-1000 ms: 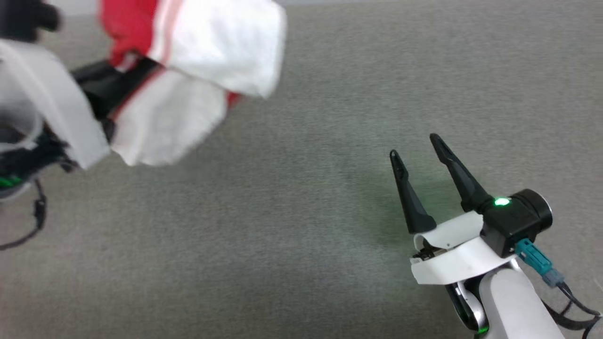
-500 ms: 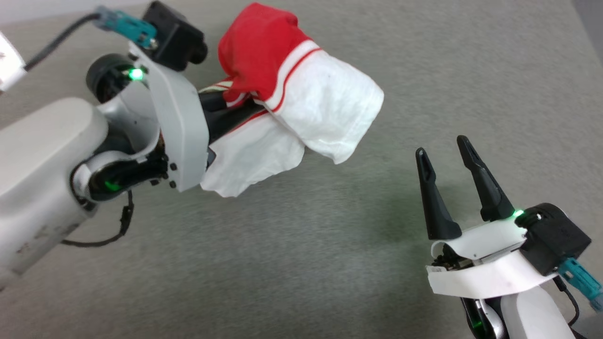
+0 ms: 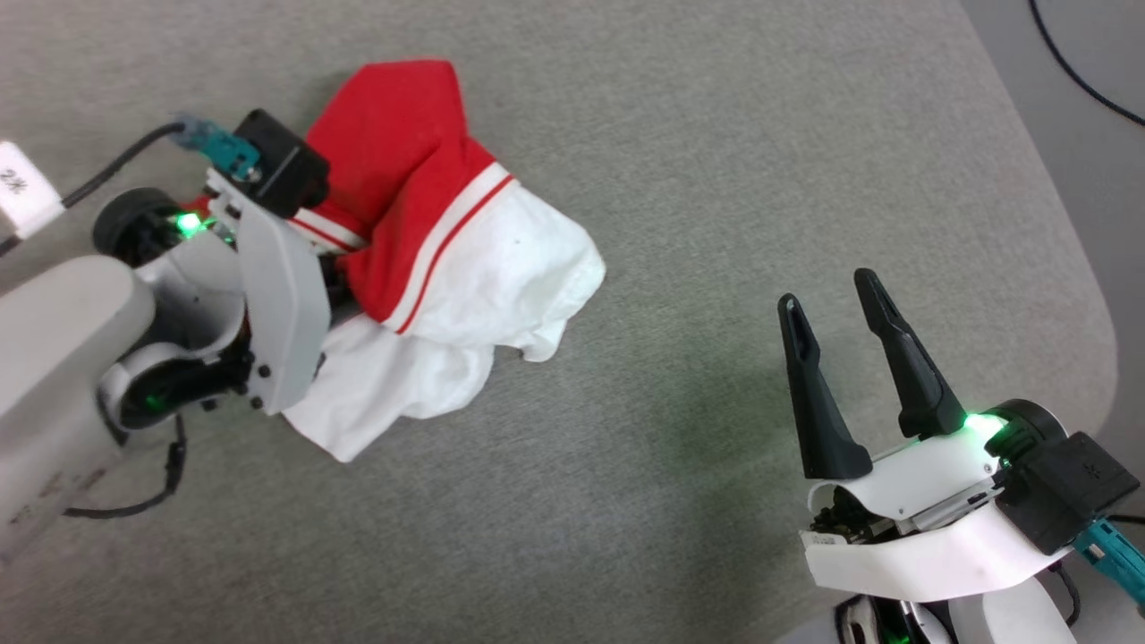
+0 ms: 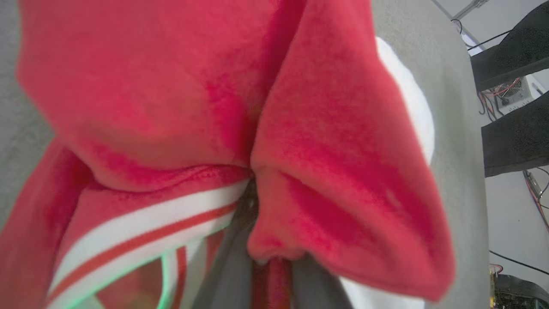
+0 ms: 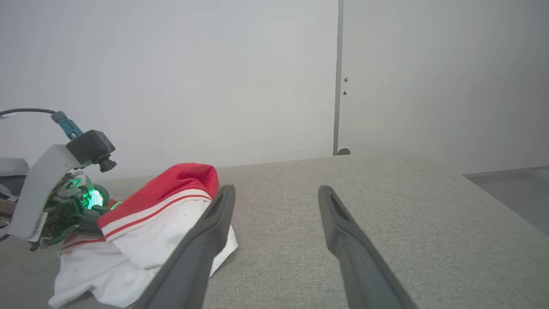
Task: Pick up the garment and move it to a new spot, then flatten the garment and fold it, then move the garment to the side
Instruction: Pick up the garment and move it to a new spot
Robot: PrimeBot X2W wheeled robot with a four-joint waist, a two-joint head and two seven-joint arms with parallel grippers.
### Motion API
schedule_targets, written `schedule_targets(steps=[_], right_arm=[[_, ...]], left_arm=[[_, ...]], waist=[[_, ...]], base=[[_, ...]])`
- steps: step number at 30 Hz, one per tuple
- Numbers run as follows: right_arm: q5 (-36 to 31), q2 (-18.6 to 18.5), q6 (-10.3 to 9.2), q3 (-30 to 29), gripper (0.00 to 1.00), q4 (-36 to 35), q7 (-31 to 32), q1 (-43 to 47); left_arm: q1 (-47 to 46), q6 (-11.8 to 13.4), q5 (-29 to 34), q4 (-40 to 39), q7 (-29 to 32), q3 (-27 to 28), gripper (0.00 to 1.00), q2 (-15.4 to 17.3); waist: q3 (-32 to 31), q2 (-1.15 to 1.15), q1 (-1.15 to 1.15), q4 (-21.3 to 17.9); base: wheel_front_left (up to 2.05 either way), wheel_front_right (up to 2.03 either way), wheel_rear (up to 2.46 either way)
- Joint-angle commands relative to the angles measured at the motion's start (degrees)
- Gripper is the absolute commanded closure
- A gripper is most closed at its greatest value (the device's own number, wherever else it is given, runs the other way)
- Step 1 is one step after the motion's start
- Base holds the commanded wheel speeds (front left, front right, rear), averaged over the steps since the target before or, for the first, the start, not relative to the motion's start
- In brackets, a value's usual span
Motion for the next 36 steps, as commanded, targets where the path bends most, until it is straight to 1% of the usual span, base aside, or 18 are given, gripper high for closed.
schedule_targets(steps=[1,7,8,9,10,11,14,18,22,26,29,32,36], right_arm=[[0.9,0.2,-0.04,0.3,0.0,-0.5,-0.1,0.8],[1.2,0.2,-0.04,0.5,0.0,-0.8,-0.1,0.8],[1.0,0.2,-0.04,0.4,0.0,-0.7,-0.1,0.6],[0.7,0.2,-0.04,0.3,0.0,-0.4,-0.1,0.4],[0.3,0.2,-0.04,0.1,0.0,-0.1,-0.1,0.0],[0.0,0.2,-0.04,-0.1,0.0,0.2,-0.1,-0.4],[-1.6,0.1,-0.04,-0.9,0.0,1.5,-0.1,-1.2],[-5.0,0.1,-0.04,-2.4,0.0,3.6,-0.1,-2.7],[-8.5,0.0,-0.04,-3.5,0.0,6.7,-0.1,-3.7],[-11.1,0.0,-0.04,-4.8,0.0,10.0,-0.1,-4.3],[-12.4,0.0,-0.04,-5.6,0.0,12.1,-0.1,-4.6],[-13.3,0.0,-0.04,-6.5,0.0,14.1,-0.1,-4.1],[-14.5,0.0,-0.04,-8.2,0.0,16.1,-0.1,-2.7]], left_arm=[[4.3,0.7,2.4,2.1,2.8,-2.0,1.0,1.2],[7.1,1.2,5.4,4.4,4.0,-2.8,0.99,2.1],[7.3,1.2,6.2,4.2,4.4,-3.0,0.82,2.0],[7.2,1.2,6.8,4.0,4.2,-3.1,0.55,1.8],[6.8,1.2,7.0,3.9,3.2,-3.1,0.13,1.5],[6.3,1.2,7.3,3.7,2.3,-3.1,0.0,1.0],[4.3,1.2,8.3,3.3,-1.4,-2.5,0.0,-0.5],[1.9,0.8,5.9,1.9,-8.2,-1.7,0.0,-3.5],[0.4,0.6,3.0,2.2,-16.0,-1.1,0.0,-5.1],[1.6,0.4,-1.0,2.7,-23.2,-0.9,0.0,-6.8],[3.2,0.4,-4.1,2.5,-28.1,-0.8,0.0,-6.4],[5.9,0.4,-6.3,3.1,-33.1,-0.7,0.0,-5.3],[11.1,0.4,-7.9,5.5,-36.6,-0.2,0.0,-4.1]], waist=[[2.9,0.0,0.0,-3.1],[3.4,0.0,0.0,-3.4],[3.4,0.0,0.0,-3.1],[3.2,0.0,0.0,-2.7],[2.9,0.0,0.0,-2.2],[2.6,0.0,0.0,-1.5],[1.1,0.0,0.0,1.5],[-1.7,0.0,0.0,6.9],[-5.0,0.0,0.0,13.1],[-8.3,0.0,0.0,18.7],[-10.4,0.0,0.0,22.1],[-12.5,0.0,0.0,24.8],[-15.1,0.0,0.0,27.8]], base=[[0.0,0.0,0.0],[0.0,0.0,0.0],[0.0,0.0,0.0],[0.0,0.0,0.0],[0.0,0.0,0.0],[0.0,0.0,0.0],[0.0,0.0,0.0],[0.0,0.0,0.0],[0.0,0.0,0.0],[0.0,0.0,0.0],[0.0,0.0,0.0],[0.0,0.0,0.0],[0.0,0.0,0.0]])
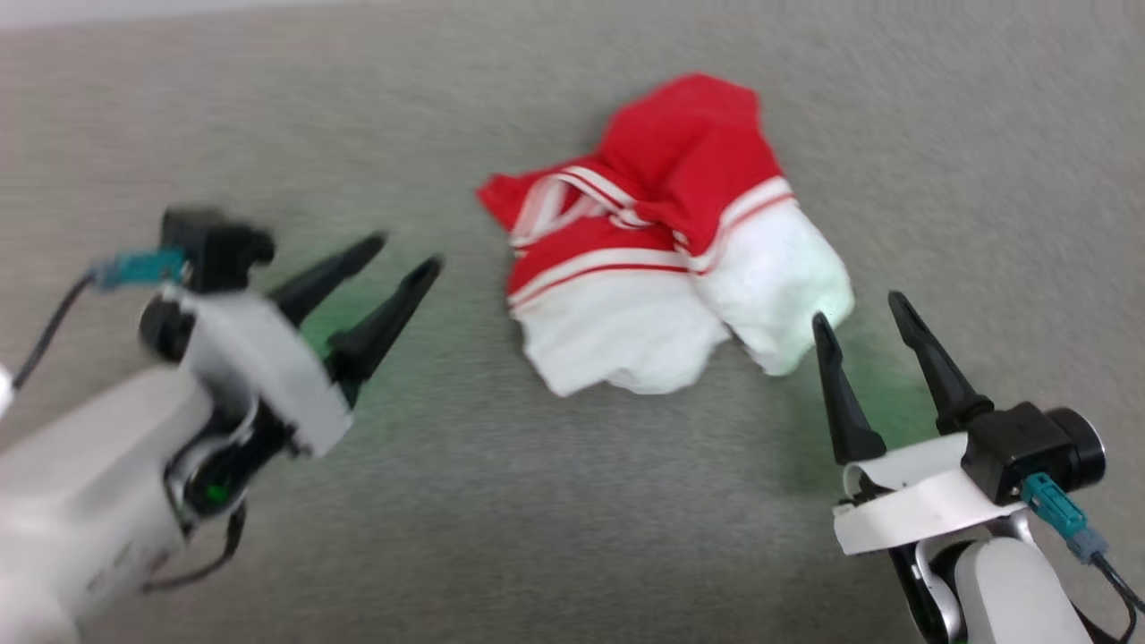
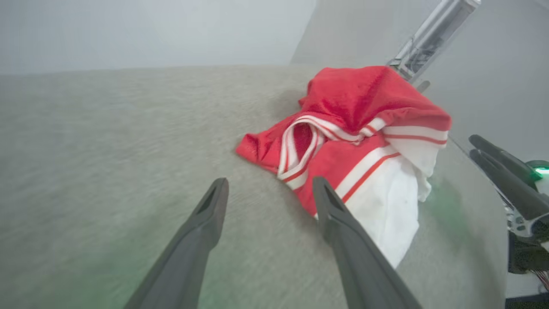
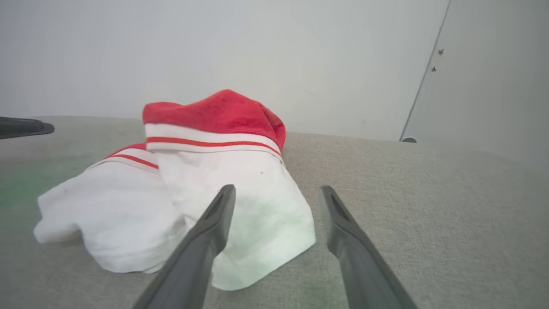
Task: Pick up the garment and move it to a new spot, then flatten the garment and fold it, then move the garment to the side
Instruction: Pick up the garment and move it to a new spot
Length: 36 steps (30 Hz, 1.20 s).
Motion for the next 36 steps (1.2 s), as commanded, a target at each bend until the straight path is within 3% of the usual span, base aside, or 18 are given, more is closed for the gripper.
schedule_targets(steps=[1,3,4,5,8,17,23,28,36], right_arm=[[-0.8,-0.2,-0.04,-1.2,0.0,0.7,-0.1,1.6],[-0.8,-0.1,-0.04,-1.8,0.0,0.9,0.0,2.0],[-0.9,-0.1,-0.04,-3.5,0.0,0.8,0.3,2.9],[-0.9,-0.1,-0.04,-3.5,0.0,0.8,0.3,2.9],[-0.3,-0.1,-0.04,-5.9,0.0,0.1,0.9,4.6],[0.1,-0.1,-0.04,-11.4,0.0,-3.3,3.4,11.1],[-0.1,-0.1,-0.04,-12.5,0.0,-5.2,4.5,13.7],[-0.7,-0.1,-0.04,-12.3,0.0,-5.7,5.3,15.1],[-2.1,-0.1,-0.04,-11.6,0.0,-6.5,6.6,14.5]], left_arm=[[4.1,0.1,-1.0,1.7,-1.0,1.0,0.0,0.4],[5.9,0.1,-2.2,2.3,-1.4,2.3,0.0,0.3],[9.7,0.1,-3.5,3.0,-1.5,7.8,0.0,-0.4],[9.7,0.1,-3.5,3.0,-1.5,7.8,0.0,-0.4],[17.5,0.1,-1.9,4.6,-1.4,16.4,0.0,-1.7],[36.9,0.1,8.9,4.7,-1.4,38.6,0.0,-6.4],[48.0,0.1,19.0,2.5,-1.4,51.1,0.0,-9.0],[55.8,0.1,26.5,0.6,-1.4,61.3,0.0,-13.2],[60.8,0.1,38.2,-7.8,-1.4,69.5,0.0,-17.3]], waist=[[-8.8,0.0,0.0,9.0],[-9.3,0.0,0.0,9.7],[-10.1,0.0,0.0,11.0],[-10.1,0.0,0.0,11.0],[-10.8,0.0,0.0,13.0],[-12.0,0.0,0.0,17.0],[-12.3,0.0,0.0,16.4],[-13.2,0.0,0.0,15.0],[-13.1,0.0,0.0,12.8]], base=[[0.0,0.0,0.0],[0.0,0.0,0.0],[0.0,0.0,0.0],[0.0,0.0,0.0],[0.0,0.0,0.0],[0.0,0.0,0.0],[0.0,0.0,0.0],[0.0,0.0,0.0],[0.0,0.0,0.0]])
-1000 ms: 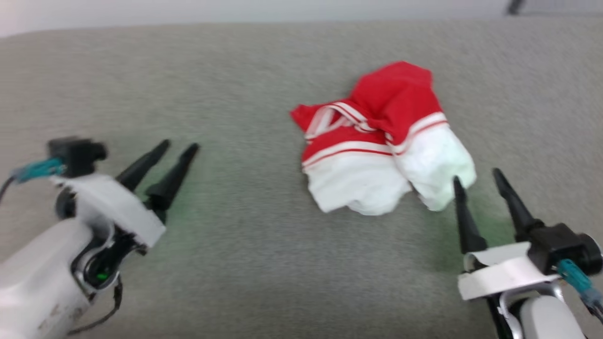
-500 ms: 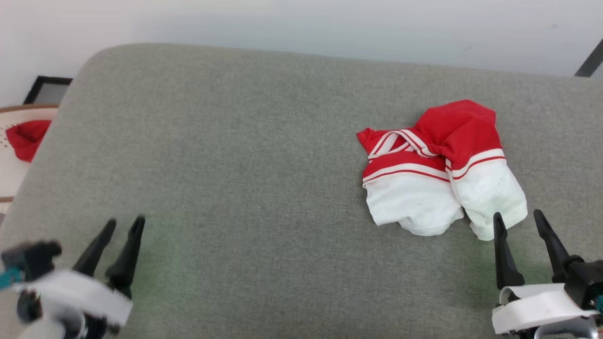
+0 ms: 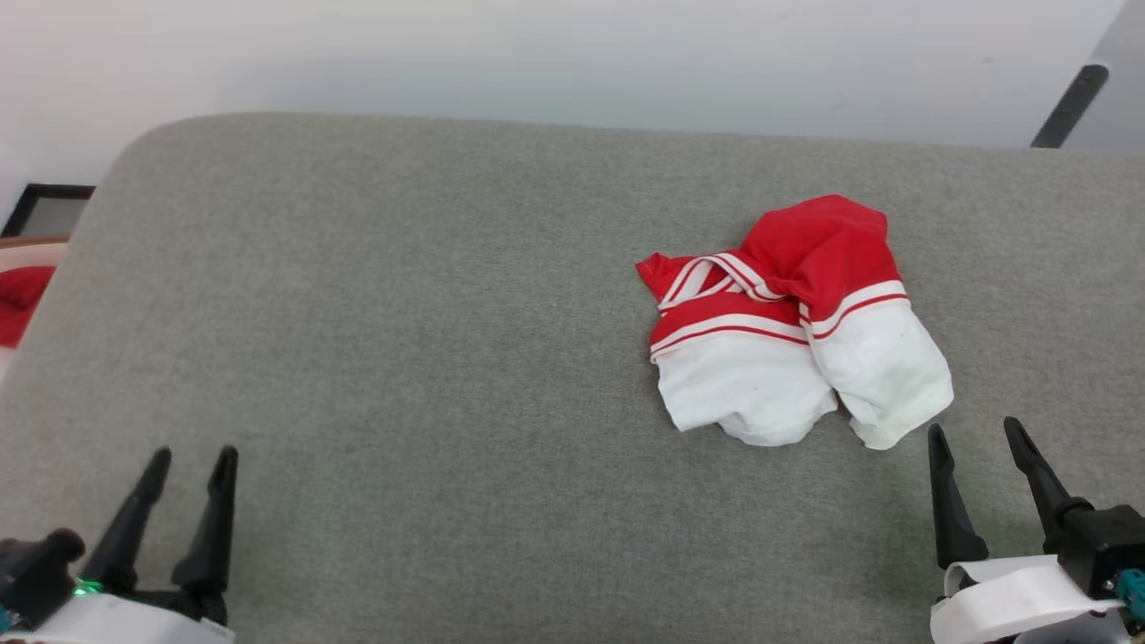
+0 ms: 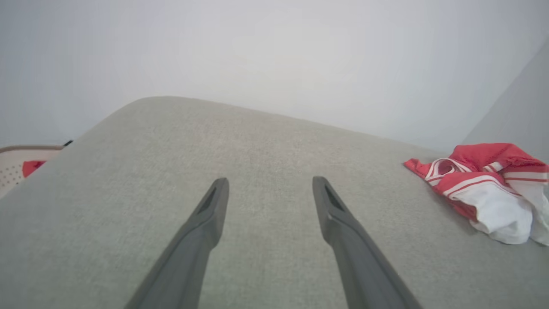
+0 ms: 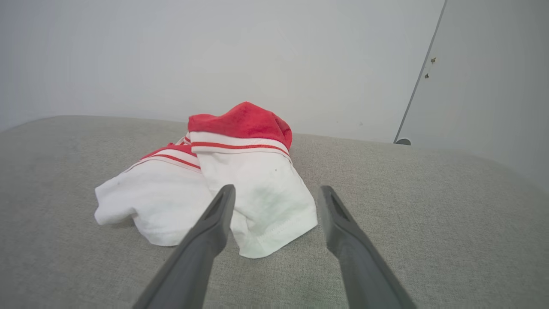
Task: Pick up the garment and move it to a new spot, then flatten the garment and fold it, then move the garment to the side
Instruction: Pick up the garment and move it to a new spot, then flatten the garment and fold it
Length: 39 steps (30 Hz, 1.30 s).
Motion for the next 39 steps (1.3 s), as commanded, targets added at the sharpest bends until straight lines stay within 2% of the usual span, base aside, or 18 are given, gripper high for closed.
schedule_targets(steps=[1,8,17,26,30,34,39], right_arm=[[-0.6,0.0,-0.04,0.3,0.0,-0.4,0.3,-0.3],[0.2,0.0,-0.04,0.3,0.0,-1.7,0.9,-1.2],[0.2,0.0,-0.04,1.4,0.0,-0.1,1.0,-0.3],[-1.6,-0.2,-0.04,2.9,0.0,-0.1,2.7,-1.4],[-3.4,-3.2,-0.04,6.7,0.0,0.8,8.0,-2.9],[-3.2,-9.4,-0.05,13.1,0.0,1.1,18.0,-6.4],[1.3,-17.5,-0.05,19.8,0.0,-1.2,32.5,-11.5]], left_arm=[[0.8,0.1,2.9,-1.5,0.0,1.3,0.0,0.0],[1.9,0.1,11.6,-5.4,0.0,4.0,0.0,-2.5],[3.3,0.1,13.0,-3.3,0.0,4.4,0.0,-5.5],[3.0,0.1,13.6,-3.7,0.0,4.2,0.0,-6.1],[2.8,0.1,13.2,-4.1,0.0,4.4,0.0,-6.5],[2.4,0.1,12.9,-4.1,0.0,3.7,0.0,-6.7],[1.3,0.1,12.4,-4.0,0.0,2.8,0.0,-6.5]], waist=[[0.0,0.0,0.0,-0.4],[-0.8,0.0,0.0,-0.9],[-1.3,0.0,0.0,-1.1],[-1.0,0.0,0.0,-0.8],[-0.2,0.0,0.0,-0.8],[0.8,0.0,0.0,-0.7],[2.7,0.0,0.0,0.0]], base=[[0.0,0.0,0.0],[0.0,0.0,0.0],[0.0,0.0,0.0],[0.0,0.0,0.0],[0.0,0.0,0.0],[0.0,0.0,0.0],[0.0,0.0,0.0]])
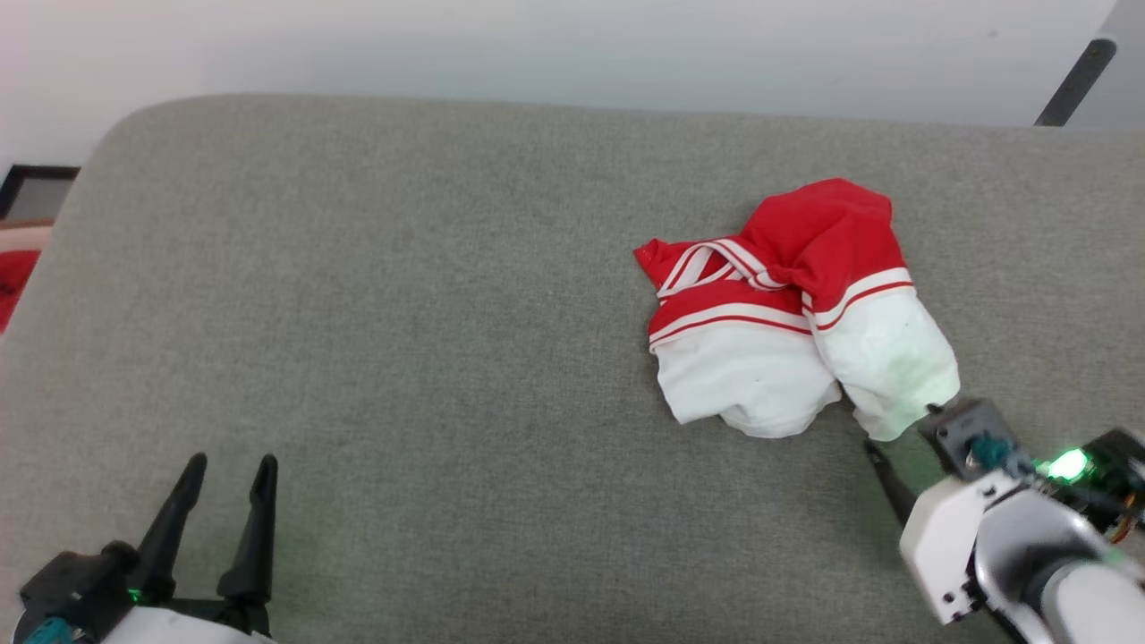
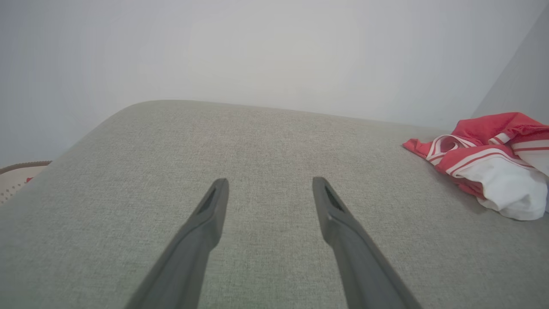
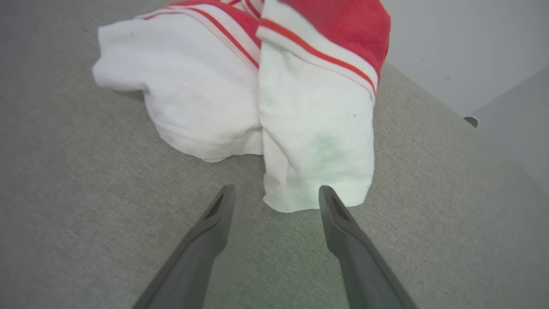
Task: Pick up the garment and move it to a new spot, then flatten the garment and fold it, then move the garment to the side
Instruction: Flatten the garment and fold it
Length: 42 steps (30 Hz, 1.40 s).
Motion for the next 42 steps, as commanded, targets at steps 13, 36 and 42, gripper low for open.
schedule_targets(steps=[13,36,42], right_arm=[[8.3,-10.0,-0.06,8.3,0.0,-4.0,22.1,-9.7],[15.9,3.8,-0.05,-16.4,1.0,-12.3,14.8,-12.9],[16.3,12.9,-0.05,-32.8,1.0,-6.0,15.0,-22.1]], left_arm=[[-4.8,0.1,-2.7,-0.2,0.0,-2.6,0.0,1.1],[-5.8,0.1,-4.1,-1.2,0.0,-2.6,0.0,3.5],[-7.3,0.1,-5.0,-1.8,0.0,-3.9,0.0,5.0]], waist=[[7.1,0.0,0.0,3.5],[9.6,0.0,0.0,-0.1],[12.0,0.0,0.0,-0.1]], base=[[0.0,0.0,0.0],[0.0,0.0,0.0],[0.0,0.0,0.0]])
